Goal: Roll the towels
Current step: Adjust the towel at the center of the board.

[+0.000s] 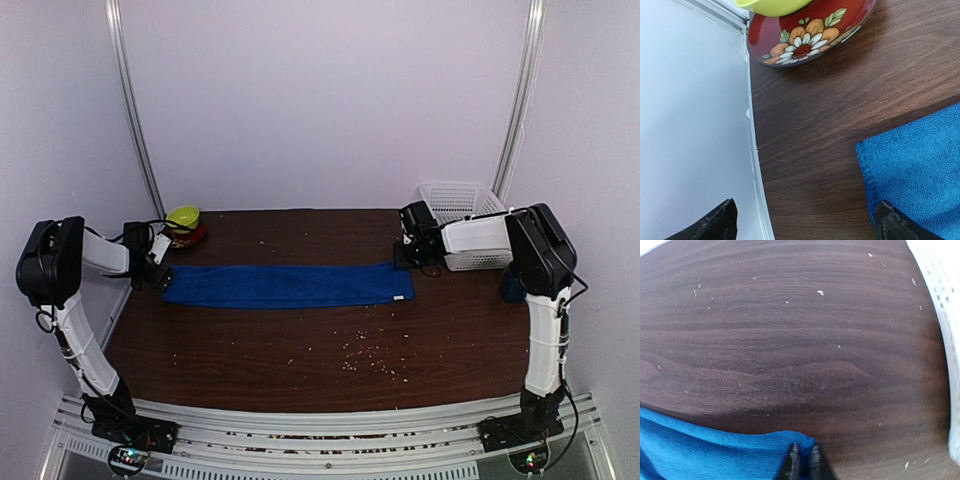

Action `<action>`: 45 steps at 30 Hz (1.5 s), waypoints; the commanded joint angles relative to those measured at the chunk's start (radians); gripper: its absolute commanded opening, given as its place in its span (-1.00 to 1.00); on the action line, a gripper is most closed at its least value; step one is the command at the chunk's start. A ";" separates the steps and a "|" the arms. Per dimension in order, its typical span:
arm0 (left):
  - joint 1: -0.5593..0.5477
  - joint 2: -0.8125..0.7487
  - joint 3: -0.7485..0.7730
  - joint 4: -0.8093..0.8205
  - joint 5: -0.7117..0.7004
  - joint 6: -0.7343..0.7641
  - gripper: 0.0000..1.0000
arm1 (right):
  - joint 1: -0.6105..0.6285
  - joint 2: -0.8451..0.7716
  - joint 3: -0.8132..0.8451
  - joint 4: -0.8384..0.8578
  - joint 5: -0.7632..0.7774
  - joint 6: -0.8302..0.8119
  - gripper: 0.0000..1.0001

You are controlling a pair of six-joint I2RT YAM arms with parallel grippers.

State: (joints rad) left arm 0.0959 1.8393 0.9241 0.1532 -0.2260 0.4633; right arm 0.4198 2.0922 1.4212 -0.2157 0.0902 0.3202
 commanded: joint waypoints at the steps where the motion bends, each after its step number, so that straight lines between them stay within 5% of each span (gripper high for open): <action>1: 0.002 0.019 0.016 -0.084 -0.021 -0.012 0.96 | 0.014 0.031 0.037 -0.032 0.083 -0.030 -0.63; 10: 0.001 -0.083 0.070 -0.182 0.036 -0.073 0.95 | 0.076 -0.070 0.015 -0.050 0.165 -0.096 -0.11; 17: 0.006 -0.140 0.089 -0.184 0.003 -0.076 0.96 | 0.198 -0.162 -0.005 -0.033 0.068 -0.279 0.31; 23: 0.014 -0.212 0.068 -0.155 0.046 -0.059 0.96 | 0.302 -0.118 0.050 -0.034 -0.101 -0.479 0.21; 26: 0.012 -0.296 0.018 -0.169 0.279 0.031 0.96 | 0.352 -0.050 0.115 -0.048 -0.165 -0.561 0.05; 32: -0.041 -0.418 -0.073 -0.291 0.686 0.253 0.96 | 0.391 0.092 0.272 -0.066 -0.302 -0.634 0.04; 45: -0.120 -0.393 -0.118 -0.301 0.767 0.284 0.96 | 0.452 0.252 0.412 -0.045 -0.355 -0.692 -0.06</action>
State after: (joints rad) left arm -0.0269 1.4322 0.8131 -0.1677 0.4870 0.7506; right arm 0.8539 2.3058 1.7916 -0.2668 -0.2466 -0.3466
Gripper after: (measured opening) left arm 0.977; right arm 0.473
